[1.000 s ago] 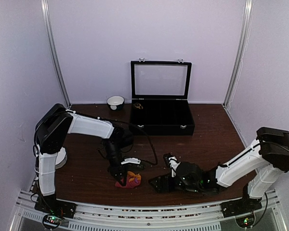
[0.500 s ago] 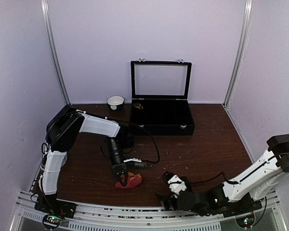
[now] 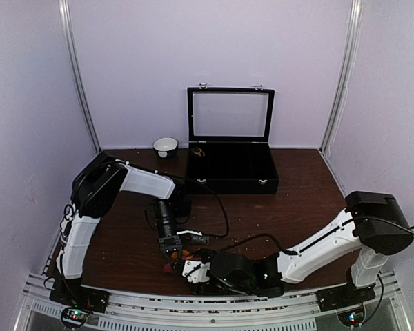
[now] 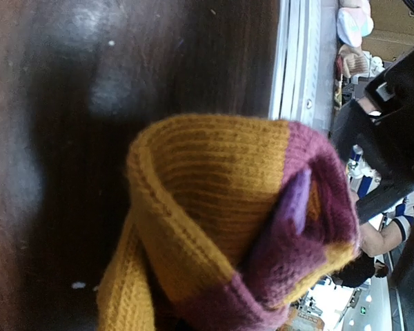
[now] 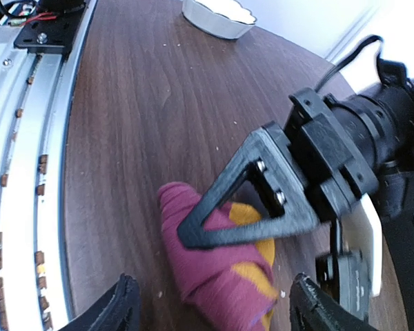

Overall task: Roll the socks
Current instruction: Roll the sock at the center of the board.

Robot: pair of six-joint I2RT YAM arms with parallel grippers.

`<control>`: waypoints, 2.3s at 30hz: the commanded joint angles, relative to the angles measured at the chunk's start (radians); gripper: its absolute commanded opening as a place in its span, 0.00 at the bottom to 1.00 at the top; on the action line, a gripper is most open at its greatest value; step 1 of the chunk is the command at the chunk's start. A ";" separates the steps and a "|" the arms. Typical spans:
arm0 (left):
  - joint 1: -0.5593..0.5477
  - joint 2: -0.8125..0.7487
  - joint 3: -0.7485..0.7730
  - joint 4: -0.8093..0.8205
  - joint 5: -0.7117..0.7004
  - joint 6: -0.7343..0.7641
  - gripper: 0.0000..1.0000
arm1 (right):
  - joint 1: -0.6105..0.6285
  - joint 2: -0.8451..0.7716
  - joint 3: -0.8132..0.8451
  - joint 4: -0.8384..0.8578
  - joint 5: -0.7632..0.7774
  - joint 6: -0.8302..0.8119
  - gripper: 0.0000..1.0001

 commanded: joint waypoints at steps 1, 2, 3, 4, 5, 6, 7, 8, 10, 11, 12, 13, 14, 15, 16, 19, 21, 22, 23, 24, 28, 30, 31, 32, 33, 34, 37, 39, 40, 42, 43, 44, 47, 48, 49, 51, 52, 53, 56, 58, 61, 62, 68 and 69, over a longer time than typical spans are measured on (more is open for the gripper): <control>-0.022 0.073 -0.004 0.053 -0.109 0.032 0.00 | -0.041 0.063 0.086 -0.052 -0.170 -0.158 0.71; -0.023 0.075 0.004 0.047 -0.110 0.035 0.00 | -0.051 0.073 0.100 -0.067 -0.194 -0.167 0.69; -0.024 0.078 0.009 0.045 -0.114 0.036 0.00 | -0.060 0.083 0.112 -0.095 -0.215 -0.176 0.67; -0.024 0.078 0.015 0.042 -0.117 0.038 0.00 | -0.066 0.094 0.125 -0.116 -0.227 -0.182 0.66; -0.025 0.079 0.019 0.037 -0.119 0.042 0.00 | -0.072 0.105 0.134 -0.127 -0.228 -0.190 0.65; -0.025 0.079 0.024 0.034 -0.123 0.045 0.01 | -0.076 0.115 0.142 -0.141 -0.226 -0.198 0.64; -0.025 0.077 0.028 0.031 -0.123 0.046 0.02 | -0.081 0.123 0.149 -0.153 -0.226 -0.203 0.62; -0.025 0.074 0.028 0.026 -0.121 0.050 0.03 | -0.086 0.130 0.159 -0.170 -0.232 -0.205 0.61; -0.025 0.064 0.022 0.027 -0.114 0.057 0.07 | -0.095 0.137 0.169 -0.196 -0.245 -0.197 0.56; -0.025 0.055 0.018 0.027 -0.103 0.066 0.11 | -0.097 0.139 0.168 -0.203 -0.251 -0.189 0.54; -0.026 0.045 0.014 0.029 -0.093 0.072 0.15 | -0.101 0.145 0.167 -0.205 -0.253 -0.177 0.52; -0.026 0.032 0.006 0.036 -0.087 0.076 0.19 | -0.102 0.151 0.165 -0.209 -0.249 -0.166 0.51; -0.026 0.016 0.000 0.047 -0.083 0.081 0.21 | -0.103 0.158 0.163 -0.214 -0.244 -0.152 0.50; -0.026 -0.002 -0.008 0.059 -0.083 0.086 0.23 | -0.104 0.162 0.158 -0.218 -0.242 -0.135 0.50; -0.026 -0.024 -0.020 0.075 -0.083 0.091 0.25 | -0.105 0.165 0.149 -0.215 -0.244 -0.122 0.49; -0.025 -0.086 -0.042 0.101 -0.088 0.103 0.30 | -0.116 0.174 0.134 -0.219 -0.261 -0.067 0.47; -0.026 -0.120 -0.061 0.117 -0.090 0.106 0.47 | -0.128 0.182 0.122 -0.216 -0.265 -0.022 0.45; -0.026 -0.133 -0.078 0.126 -0.093 0.106 0.50 | -0.138 0.180 0.108 -0.203 -0.277 0.003 0.44; -0.026 -0.141 -0.087 0.133 -0.097 0.107 0.52 | -0.146 0.176 0.091 -0.188 -0.293 0.022 0.44; -0.025 -0.144 -0.096 0.139 -0.104 0.105 0.52 | -0.152 0.173 0.076 -0.173 -0.302 0.038 0.44; -0.027 -0.124 -0.107 0.174 -0.169 0.069 0.51 | -0.166 0.172 0.038 -0.133 -0.302 0.079 0.43; -0.027 -0.112 -0.102 0.183 -0.180 0.053 0.50 | -0.175 0.172 0.034 -0.119 -0.307 0.095 0.43; -0.028 -0.107 -0.100 0.189 -0.185 0.043 0.50 | -0.178 0.170 0.032 -0.111 -0.308 0.099 0.43; -0.027 -0.100 -0.097 0.193 -0.189 0.033 0.49 | -0.179 0.162 0.028 -0.102 -0.307 0.100 0.43; -0.027 -0.091 -0.092 0.191 -0.189 0.028 0.46 | -0.179 0.150 0.019 -0.072 -0.300 0.100 0.43; -0.027 -0.079 -0.085 0.180 -0.183 0.029 0.44 | -0.179 0.130 0.005 -0.045 -0.292 0.094 0.43; -0.025 -0.050 -0.070 0.135 -0.136 0.048 0.36 | -0.178 0.061 -0.043 0.039 -0.265 0.082 0.44; -0.026 -0.034 -0.065 0.117 -0.110 0.052 0.29 | -0.168 0.022 -0.056 0.062 -0.264 0.045 0.48; -0.025 -0.027 -0.065 0.114 -0.100 0.051 0.26 | -0.159 0.006 -0.056 0.063 -0.256 0.023 0.49; -0.019 -0.015 -0.066 0.115 -0.080 0.045 0.21 | -0.145 -0.016 -0.050 0.044 -0.247 -0.010 0.49; -0.015 -0.011 -0.067 0.116 -0.067 0.041 0.18 | -0.142 -0.024 -0.048 0.030 -0.251 -0.017 0.48; -0.009 -0.007 -0.066 0.114 -0.053 0.042 0.14 | -0.136 -0.033 -0.050 0.026 -0.253 -0.021 0.48; 0.003 0.001 -0.065 0.106 -0.022 0.046 0.04 | -0.115 -0.053 -0.051 0.009 -0.255 -0.032 0.46; 0.004 0.008 -0.063 0.099 -0.021 0.049 0.02 | -0.107 -0.061 -0.049 -0.006 -0.256 -0.036 0.45; 0.004 0.017 -0.058 0.090 -0.017 0.052 0.00 | -0.098 -0.066 -0.045 -0.017 -0.264 -0.042 0.45; 0.005 0.039 -0.044 0.060 -0.002 0.069 0.00 | -0.081 -0.069 -0.033 -0.047 -0.265 -0.058 0.44; 0.005 0.046 -0.040 0.053 0.005 0.072 0.00 | -0.073 -0.070 -0.023 -0.069 -0.267 -0.068 0.43; 0.004 0.053 -0.037 0.043 0.017 0.081 0.00 | -0.066 -0.074 -0.018 -0.081 -0.264 -0.075 0.42; 0.005 0.062 -0.029 -0.007 0.046 0.126 0.00 | -0.054 -0.097 -0.008 -0.129 -0.247 -0.096 0.41; 0.005 0.061 -0.028 -0.048 0.057 0.170 0.00 | -0.031 -0.131 -0.005 -0.151 -0.223 -0.114 0.41; 0.002 0.057 -0.028 -0.080 0.054 0.207 0.00 | 0.003 -0.172 0.012 -0.162 -0.168 -0.131 0.41; 0.002 0.057 -0.027 -0.087 0.056 0.210 0.00 | 0.013 -0.187 0.015 -0.164 -0.150 -0.136 0.41; -0.016 0.063 -0.028 -0.118 0.076 0.241 0.00 | 0.026 -0.187 0.031 -0.187 -0.222 -0.135 0.40; -0.019 0.065 -0.026 -0.125 0.080 0.249 0.00 | 0.026 -0.167 0.034 -0.184 -0.232 -0.135 0.40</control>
